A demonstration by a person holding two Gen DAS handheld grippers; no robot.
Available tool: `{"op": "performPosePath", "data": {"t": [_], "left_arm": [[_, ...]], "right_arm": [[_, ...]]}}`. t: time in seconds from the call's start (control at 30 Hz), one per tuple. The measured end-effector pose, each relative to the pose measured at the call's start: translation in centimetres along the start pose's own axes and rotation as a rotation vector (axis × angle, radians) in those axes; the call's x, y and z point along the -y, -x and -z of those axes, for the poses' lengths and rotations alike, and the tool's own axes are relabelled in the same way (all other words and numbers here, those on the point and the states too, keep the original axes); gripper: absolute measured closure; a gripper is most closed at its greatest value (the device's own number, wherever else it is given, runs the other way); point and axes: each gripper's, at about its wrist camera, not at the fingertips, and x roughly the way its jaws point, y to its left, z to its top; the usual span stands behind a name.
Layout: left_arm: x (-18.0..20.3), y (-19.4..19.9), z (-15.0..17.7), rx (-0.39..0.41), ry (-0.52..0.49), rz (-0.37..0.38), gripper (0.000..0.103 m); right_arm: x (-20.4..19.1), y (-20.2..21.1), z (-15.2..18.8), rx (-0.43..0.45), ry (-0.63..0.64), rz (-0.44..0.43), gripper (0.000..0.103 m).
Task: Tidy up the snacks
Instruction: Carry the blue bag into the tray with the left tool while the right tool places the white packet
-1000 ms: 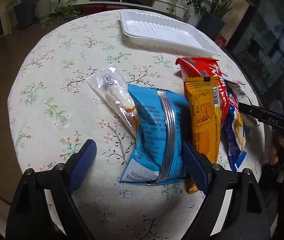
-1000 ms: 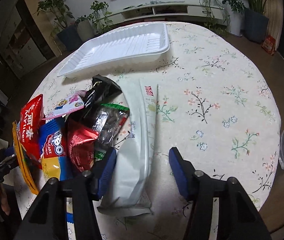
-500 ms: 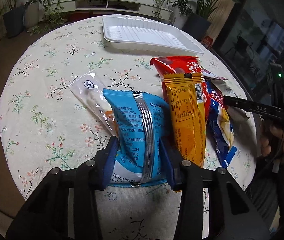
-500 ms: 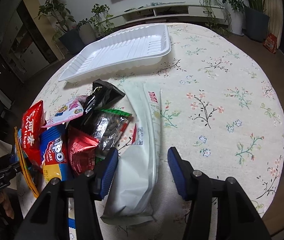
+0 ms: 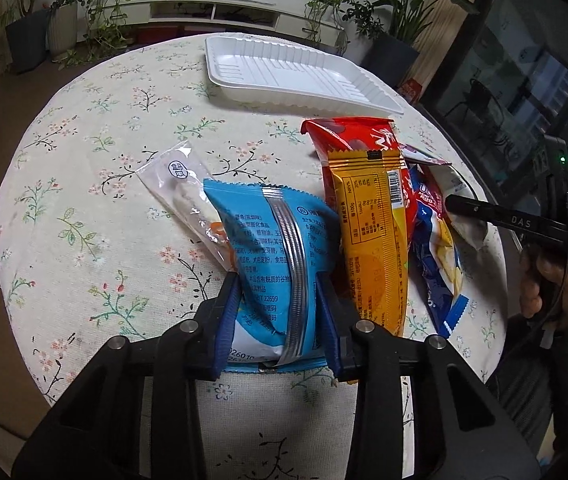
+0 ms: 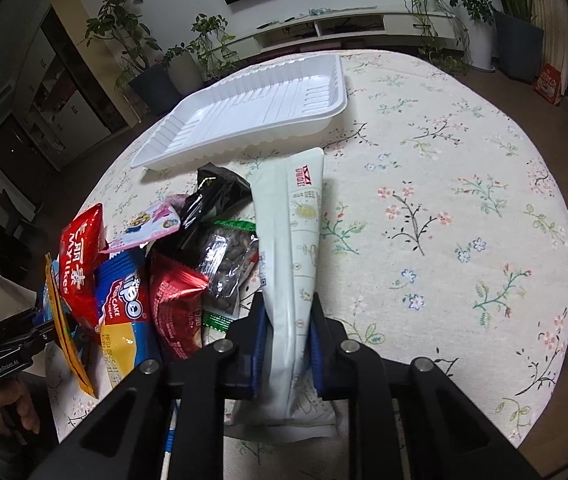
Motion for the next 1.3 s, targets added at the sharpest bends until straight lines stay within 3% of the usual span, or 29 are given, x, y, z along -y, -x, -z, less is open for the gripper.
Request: {"op": "performPosePath", "data": {"t": [0.57, 0.73, 0.83, 1.03, 1.2, 1.3], "left_arm": [[-1.5, 4.1, 0.3, 0.069, 0.062, 0.009, 0.071], [-2.9, 6.2, -0.7, 0.106, 0.084, 0.02, 0.071], [-3.4, 7.7, -3.3, 0.15, 0.072, 0.027, 0.071], [-2.3, 8.5, -12.1, 0.205, -0.018, 0.029, 0.071], [-1.2, 4.8, -19.6, 0.183, -0.05, 0.091, 0.071], [-0.6, 1.1, -23.1, 0.153, -0.082, 0.072, 0.071]], "right_arm": [[0.9, 3.9, -0.6, 0.186, -0.041, 0.014, 0.083], [1.2, 4.2, -1.0, 0.199, -0.064, 0.009, 0.083], [1.1, 4.7, -1.6, 0.217, -0.068, 0.012, 0.083], [-0.1, 6.2, -5.1, 0.263, -0.054, 0.012, 0.083], [-0.9, 5.8, -10.8, 0.3, -0.067, -0.01, 0.083], [-1.3, 3.5, -14.4, 0.29, -0.063, -0.013, 0.083]]}}
